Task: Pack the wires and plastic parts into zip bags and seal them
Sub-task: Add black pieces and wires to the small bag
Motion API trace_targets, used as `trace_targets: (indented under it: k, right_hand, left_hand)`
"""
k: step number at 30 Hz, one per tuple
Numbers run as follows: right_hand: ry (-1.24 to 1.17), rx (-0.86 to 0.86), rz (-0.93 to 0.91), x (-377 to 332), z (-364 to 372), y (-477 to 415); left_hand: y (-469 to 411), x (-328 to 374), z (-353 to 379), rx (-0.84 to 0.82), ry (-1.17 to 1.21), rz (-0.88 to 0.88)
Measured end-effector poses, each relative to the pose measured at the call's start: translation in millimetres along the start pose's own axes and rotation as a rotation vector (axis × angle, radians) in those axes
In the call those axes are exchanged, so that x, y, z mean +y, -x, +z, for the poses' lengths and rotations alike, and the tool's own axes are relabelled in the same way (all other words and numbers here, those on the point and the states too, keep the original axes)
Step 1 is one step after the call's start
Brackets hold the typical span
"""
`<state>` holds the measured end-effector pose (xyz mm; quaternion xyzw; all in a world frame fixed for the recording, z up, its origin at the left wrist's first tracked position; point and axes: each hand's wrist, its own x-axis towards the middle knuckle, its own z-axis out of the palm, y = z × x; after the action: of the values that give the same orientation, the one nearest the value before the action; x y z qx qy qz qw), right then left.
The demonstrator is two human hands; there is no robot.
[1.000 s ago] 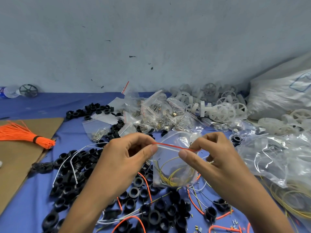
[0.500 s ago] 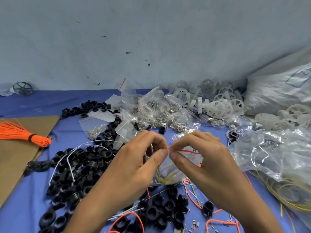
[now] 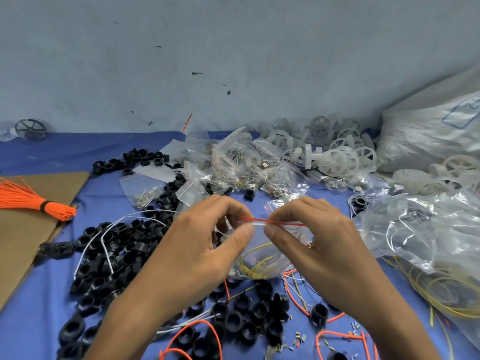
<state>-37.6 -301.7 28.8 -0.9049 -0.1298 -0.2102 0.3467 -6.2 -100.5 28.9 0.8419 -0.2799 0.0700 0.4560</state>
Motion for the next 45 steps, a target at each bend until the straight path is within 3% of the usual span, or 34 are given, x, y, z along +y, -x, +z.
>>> trace_targets:
  k: [10,21,27,37,45]
  right_hand:
    - [-0.091,0.002,0.022,7,-4,-1]
    - [-0.174,-0.031,0.017,10,2,-1]
    - [-0.209,0.006,0.050,21,0,-2]
    - [-0.293,0.091,0.076,22,7,-4]
    - [-0.288,0.049,0.055,14,13,-3]
  left_hand:
    - [-2,-1,-1,0.083,0.001,-0.026]
    - [-2,-2,5,0.069,-0.019,-0.012]
    - [-3,-12,1,0.160,0.043,-0.049]
    - [-5,-16,2,0.168,0.045,-0.062]
    - [-4,-7,1,0.125,-0.187,-0.008]
